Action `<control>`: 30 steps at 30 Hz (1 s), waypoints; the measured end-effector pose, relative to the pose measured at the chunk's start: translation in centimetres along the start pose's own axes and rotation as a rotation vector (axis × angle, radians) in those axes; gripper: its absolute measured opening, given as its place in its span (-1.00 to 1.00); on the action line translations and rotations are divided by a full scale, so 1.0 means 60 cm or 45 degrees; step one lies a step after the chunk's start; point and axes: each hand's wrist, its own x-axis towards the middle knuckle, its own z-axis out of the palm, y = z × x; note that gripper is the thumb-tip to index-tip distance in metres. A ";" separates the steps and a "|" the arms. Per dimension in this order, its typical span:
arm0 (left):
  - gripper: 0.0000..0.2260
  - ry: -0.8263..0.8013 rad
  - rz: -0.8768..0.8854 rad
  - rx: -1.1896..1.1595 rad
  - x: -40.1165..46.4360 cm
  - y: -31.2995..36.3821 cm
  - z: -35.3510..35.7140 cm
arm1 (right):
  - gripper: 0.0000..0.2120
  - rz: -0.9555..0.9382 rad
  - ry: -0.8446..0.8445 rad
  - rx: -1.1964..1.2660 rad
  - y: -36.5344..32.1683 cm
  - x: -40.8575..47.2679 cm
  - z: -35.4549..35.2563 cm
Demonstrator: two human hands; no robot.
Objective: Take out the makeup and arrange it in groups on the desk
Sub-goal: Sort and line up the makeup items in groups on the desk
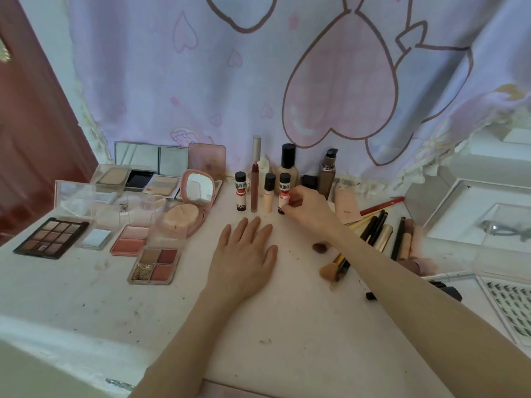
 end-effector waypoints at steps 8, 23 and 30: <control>-0.54 0.003 0.004 0.012 0.001 0.000 0.002 | -0.76 0.001 -0.001 -0.029 0.005 0.005 0.010; -0.54 -0.002 0.005 -0.027 0.001 0.004 -0.003 | -0.71 0.015 0.045 0.026 0.009 -0.029 -0.021; -0.66 0.220 0.085 -0.196 -0.007 0.004 -0.005 | -0.80 0.006 0.117 -0.090 0.040 -0.105 -0.122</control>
